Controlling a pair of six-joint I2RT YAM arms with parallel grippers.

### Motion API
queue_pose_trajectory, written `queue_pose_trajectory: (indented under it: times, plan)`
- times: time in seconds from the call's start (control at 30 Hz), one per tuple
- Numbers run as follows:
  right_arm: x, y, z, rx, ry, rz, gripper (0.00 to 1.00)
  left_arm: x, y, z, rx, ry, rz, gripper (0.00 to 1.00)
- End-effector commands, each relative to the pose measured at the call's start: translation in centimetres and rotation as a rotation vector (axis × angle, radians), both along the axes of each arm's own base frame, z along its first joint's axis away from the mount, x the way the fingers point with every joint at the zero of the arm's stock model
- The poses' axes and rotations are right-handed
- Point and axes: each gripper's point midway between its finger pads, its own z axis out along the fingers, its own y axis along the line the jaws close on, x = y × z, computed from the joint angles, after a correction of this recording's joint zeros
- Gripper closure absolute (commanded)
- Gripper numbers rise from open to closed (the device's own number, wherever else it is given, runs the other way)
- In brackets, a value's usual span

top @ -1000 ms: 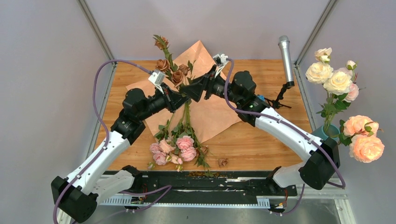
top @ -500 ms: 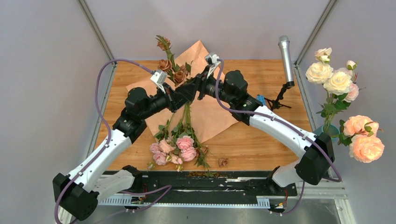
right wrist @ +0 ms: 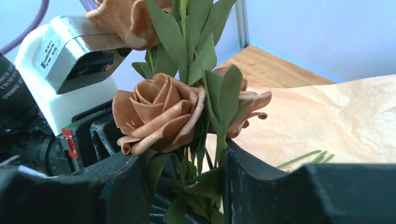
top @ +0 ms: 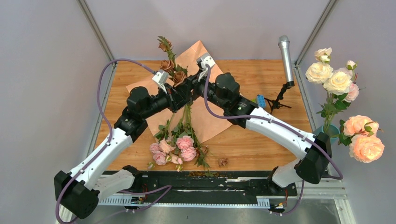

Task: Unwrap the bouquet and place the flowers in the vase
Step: Pick up the fake flower from the wrapping paper, then insert the fake flower into the vase.

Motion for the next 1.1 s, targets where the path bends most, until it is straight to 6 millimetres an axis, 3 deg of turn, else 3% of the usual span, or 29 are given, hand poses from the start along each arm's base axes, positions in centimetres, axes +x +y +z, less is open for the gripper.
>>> queue_pose_trajectory:
  times: [0.0, 0.17, 0.23, 0.3, 0.37, 0.5, 0.57, 0.7, 0.83, 1.07]
  plan:
    - [0.3, 0.4, 0.6, -0.055, -0.064, -0.048, 0.55, 0.1, -0.2, 2.6, -0.03, -0.062, -0.008, 1.0]
    - [0.4, 0.0, 0.9, -0.059, -0.079, -0.077, 0.85, 0.2, -0.2, 2.3, -0.015, -0.05, -0.007, 1.0]
    - [0.4, -0.4, 1.2, -0.061, -0.094, -0.085, 0.95, 0.1, -0.2, 2.1, 0.004, -0.046, -0.014, 0.94]
    - [0.5, -1.1, 1.4, -0.066, -0.107, -0.11, 1.0, 0.1, -0.1, 1.8, 0.026, -0.037, -0.013, 0.68]
    - [0.5, -1.9, 1.7, -0.074, -0.128, -0.137, 1.0, 0.0, 0.1, 1.5, 0.048, -0.036, -0.011, 0.49]
    - [1.0, -3.9, 2.2, -0.118, -0.18, -0.211, 1.0, -0.3, 0.8, 0.5, 0.114, -0.029, -0.001, 0.21]
    - [1.3, -5.4, 2.3, -0.172, -0.218, -0.261, 1.0, -0.2, 1.3, -0.1, 0.171, -0.029, 0.009, 0.12]
    - [2.6, -9.7, 3.2, -0.29, -0.309, -0.421, 1.0, 0.4, 3.4, -1.2, 0.29, -0.028, 0.071, 0.02]
    - [3.7, -16.0, 4.0, -0.366, -0.324, -0.566, 1.0, 2.2, 7.3, -1.6, 0.343, 0.007, 0.179, 0.0]
    - [2.5, -26.4, 5.6, -0.437, -0.353, -0.825, 1.0, 4.5, 14.8, -2.3, 0.428, 0.016, 0.456, 0.0]
